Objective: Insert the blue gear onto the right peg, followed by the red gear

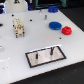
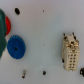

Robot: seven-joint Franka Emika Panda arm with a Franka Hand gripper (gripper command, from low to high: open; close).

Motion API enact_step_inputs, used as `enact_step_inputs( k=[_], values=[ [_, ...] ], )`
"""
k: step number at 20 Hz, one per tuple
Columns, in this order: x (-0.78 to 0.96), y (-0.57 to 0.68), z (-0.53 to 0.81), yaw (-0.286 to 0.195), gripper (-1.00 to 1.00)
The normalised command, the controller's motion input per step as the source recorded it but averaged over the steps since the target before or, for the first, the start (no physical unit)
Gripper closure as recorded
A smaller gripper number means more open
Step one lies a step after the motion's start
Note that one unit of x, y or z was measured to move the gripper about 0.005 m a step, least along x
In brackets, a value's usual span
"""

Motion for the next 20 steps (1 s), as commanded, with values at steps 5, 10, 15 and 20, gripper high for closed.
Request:
enact_step_inputs(
  k=[5,10,15,20],
  values=[
    [-0.60,0.45,0.01,0.000,-1.00],
    [-0.54,0.52,-0.04,0.000,-1.00],
    [-0.48,0.54,-0.15,0.000,-1.00],
    [-0.41,0.54,-0.31,0.000,-1.00]
  ],
)
